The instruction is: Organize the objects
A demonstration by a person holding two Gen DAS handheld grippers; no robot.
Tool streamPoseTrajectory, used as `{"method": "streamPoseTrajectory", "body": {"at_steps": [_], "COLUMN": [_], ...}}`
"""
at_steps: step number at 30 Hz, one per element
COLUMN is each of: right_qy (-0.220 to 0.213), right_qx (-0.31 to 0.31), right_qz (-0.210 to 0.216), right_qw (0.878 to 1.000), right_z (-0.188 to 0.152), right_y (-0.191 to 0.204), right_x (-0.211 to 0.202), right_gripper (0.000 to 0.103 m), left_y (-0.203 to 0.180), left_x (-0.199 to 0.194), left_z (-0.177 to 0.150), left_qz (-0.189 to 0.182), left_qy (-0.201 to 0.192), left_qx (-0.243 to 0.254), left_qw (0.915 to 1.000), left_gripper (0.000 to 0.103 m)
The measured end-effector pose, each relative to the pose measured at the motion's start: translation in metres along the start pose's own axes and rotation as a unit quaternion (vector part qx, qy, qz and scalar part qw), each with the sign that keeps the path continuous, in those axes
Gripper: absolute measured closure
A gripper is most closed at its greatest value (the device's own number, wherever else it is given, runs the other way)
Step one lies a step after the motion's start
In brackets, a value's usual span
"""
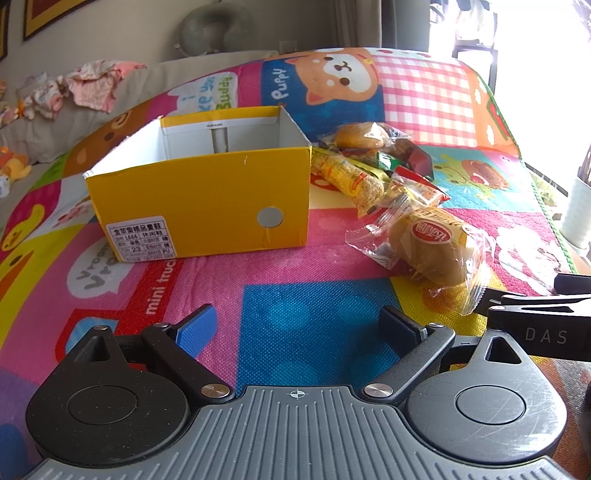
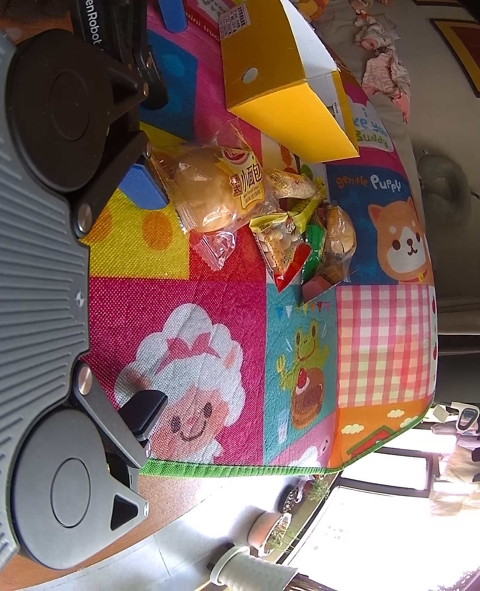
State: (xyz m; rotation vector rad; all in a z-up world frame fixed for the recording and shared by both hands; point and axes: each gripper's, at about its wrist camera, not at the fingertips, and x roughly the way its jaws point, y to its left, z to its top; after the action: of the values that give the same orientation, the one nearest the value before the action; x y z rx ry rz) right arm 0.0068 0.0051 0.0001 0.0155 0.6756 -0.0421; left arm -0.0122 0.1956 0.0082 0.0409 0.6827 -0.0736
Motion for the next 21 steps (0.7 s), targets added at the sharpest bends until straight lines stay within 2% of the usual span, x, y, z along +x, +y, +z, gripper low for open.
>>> {"method": "streamPoseTrajectory", "body": {"at_steps": [6,10,13,16,21], "right_qy": [0.0,0.048,0.045,0.046,0.045], "right_qx": [0.001,-0.03,-0.043,-0.047,-0.035], "right_qz": [0.012,0.046,0.064,0.067,0.049], "right_qw": [1.0,0.997,0.996,0.996,0.997], "right_z": [0.0,0.011,0.006,0.002,0.002], "right_y": [-0.001,-0.008,-0.013,-0.014,-0.01], "right_x": [-0.001,0.001,-0.003,-0.008,-0.009], "right_gripper": [0.0,0.0,0.0,0.0,0.0], "left_y": [0.001,0.001,0.0,0.0,0.001], "left_x": [-0.001,-0.001,0.0,0.0,0.0], "left_z": [-0.001,0.0,0.0,0.001,0.003], "left_qz": [-0.002,0.002,0.003,0.003,-0.002], "left_qy": [0.0,0.001,0.001,0.001,0.005], "left_qx": [-0.001,0.003,0.003,0.004,0.003], "left_qw": [1.0,1.0,1.0,1.0,1.0], "left_gripper": [0.005,0.005,0.005,0.005,0.006]}}
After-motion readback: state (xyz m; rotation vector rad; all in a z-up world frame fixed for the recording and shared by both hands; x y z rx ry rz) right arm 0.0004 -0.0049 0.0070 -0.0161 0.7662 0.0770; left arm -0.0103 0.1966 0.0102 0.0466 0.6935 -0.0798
